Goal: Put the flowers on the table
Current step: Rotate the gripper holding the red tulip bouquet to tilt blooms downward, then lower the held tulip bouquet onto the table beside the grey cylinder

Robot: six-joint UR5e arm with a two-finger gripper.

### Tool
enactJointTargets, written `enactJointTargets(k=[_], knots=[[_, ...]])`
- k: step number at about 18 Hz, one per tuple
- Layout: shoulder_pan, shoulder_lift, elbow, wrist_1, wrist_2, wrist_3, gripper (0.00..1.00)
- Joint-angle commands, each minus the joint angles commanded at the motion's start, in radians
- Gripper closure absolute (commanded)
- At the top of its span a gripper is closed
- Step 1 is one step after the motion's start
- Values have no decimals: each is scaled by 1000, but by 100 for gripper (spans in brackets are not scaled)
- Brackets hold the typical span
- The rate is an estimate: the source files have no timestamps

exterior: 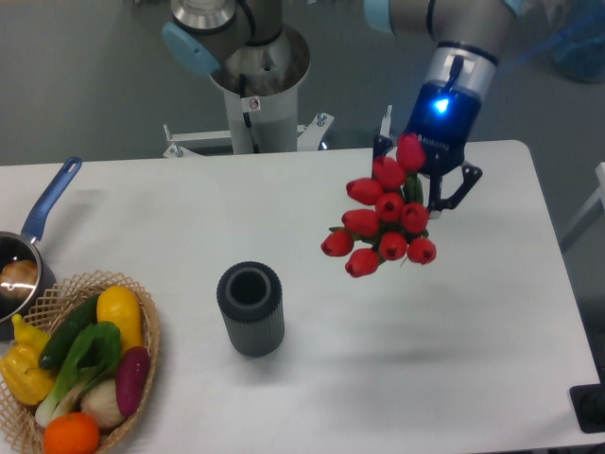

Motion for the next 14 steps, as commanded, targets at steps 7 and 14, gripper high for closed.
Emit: enactJointTargets(k=[7,14], knots=[[-71,-28,6,-3,248,72,46],[-135,-92,9,-3,350,74,47]])
